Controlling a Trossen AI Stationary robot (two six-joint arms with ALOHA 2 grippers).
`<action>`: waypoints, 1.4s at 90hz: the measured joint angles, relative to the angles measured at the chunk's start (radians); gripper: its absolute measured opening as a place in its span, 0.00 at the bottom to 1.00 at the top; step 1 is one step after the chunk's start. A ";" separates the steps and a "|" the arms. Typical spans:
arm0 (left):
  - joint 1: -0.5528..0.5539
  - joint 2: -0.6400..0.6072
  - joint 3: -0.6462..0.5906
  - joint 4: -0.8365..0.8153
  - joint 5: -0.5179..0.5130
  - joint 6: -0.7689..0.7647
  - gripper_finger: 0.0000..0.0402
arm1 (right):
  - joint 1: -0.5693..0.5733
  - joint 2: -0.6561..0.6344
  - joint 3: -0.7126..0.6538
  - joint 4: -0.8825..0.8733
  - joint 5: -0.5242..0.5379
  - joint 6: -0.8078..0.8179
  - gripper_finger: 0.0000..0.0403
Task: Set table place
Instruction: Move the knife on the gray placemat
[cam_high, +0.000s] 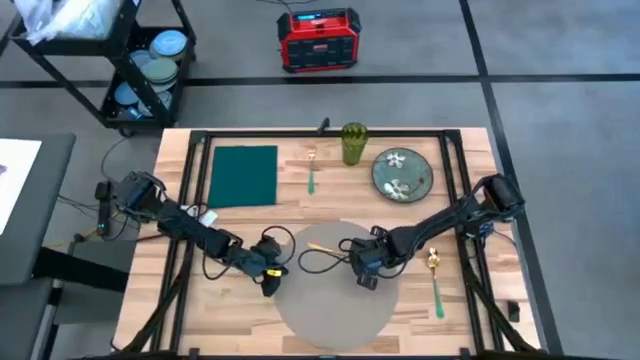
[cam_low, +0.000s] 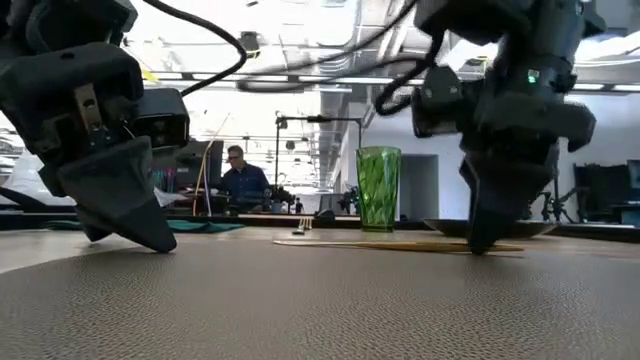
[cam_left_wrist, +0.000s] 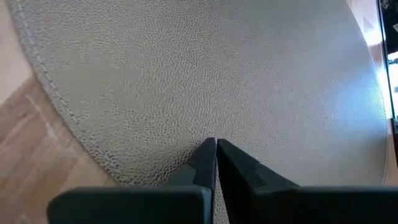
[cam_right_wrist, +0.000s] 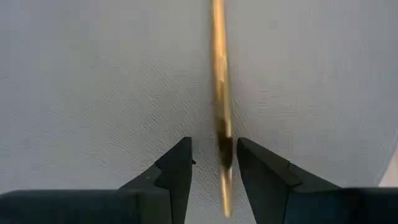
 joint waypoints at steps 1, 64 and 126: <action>0.000 0.000 0.000 0.000 0.000 0.000 0.00 | 0.000 0.000 -0.002 0.000 0.000 0.000 0.29; 0.022 -0.001 0.001 -0.020 -0.005 -0.003 0.00 | -0.016 -0.091 0.024 -0.059 -0.044 0.235 0.00; 0.036 -0.001 0.001 -0.028 0.003 0.006 0.00 | 0.413 -0.065 0.074 -0.082 0.266 1.242 0.00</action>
